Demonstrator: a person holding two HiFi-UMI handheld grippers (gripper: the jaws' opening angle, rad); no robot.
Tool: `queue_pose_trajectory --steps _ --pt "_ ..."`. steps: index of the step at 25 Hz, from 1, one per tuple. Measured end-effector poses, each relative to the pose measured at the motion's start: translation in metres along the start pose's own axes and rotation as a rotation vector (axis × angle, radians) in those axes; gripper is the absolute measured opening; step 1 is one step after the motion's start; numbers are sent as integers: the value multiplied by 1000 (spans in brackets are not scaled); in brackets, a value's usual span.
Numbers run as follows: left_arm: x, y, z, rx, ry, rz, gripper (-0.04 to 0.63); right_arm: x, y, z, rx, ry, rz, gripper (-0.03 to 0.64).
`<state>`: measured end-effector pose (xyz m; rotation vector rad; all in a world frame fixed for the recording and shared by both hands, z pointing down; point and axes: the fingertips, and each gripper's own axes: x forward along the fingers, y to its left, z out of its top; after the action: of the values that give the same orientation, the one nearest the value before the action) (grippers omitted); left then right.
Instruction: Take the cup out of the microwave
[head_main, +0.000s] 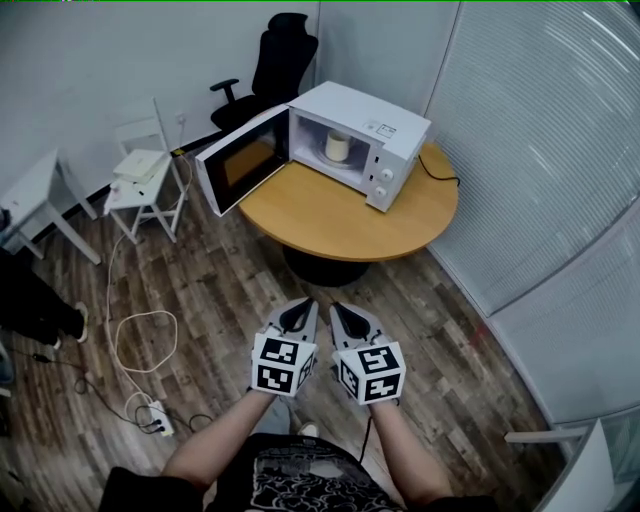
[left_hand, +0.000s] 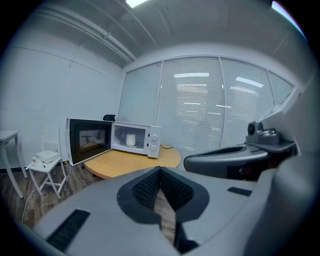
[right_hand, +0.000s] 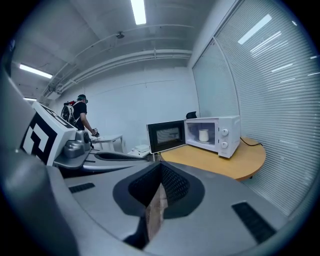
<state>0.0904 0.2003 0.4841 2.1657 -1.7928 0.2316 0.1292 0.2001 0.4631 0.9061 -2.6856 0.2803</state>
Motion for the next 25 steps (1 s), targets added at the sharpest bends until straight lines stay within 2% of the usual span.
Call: queue_pose_trajectory --steps 10,25 --pt "36 64 28 -4 -7 -22 11 71 -6 30 -3 6 -26 15" --pt "56 160 64 0 -45 -85 11 158 20 74 -35 5 -98 15"
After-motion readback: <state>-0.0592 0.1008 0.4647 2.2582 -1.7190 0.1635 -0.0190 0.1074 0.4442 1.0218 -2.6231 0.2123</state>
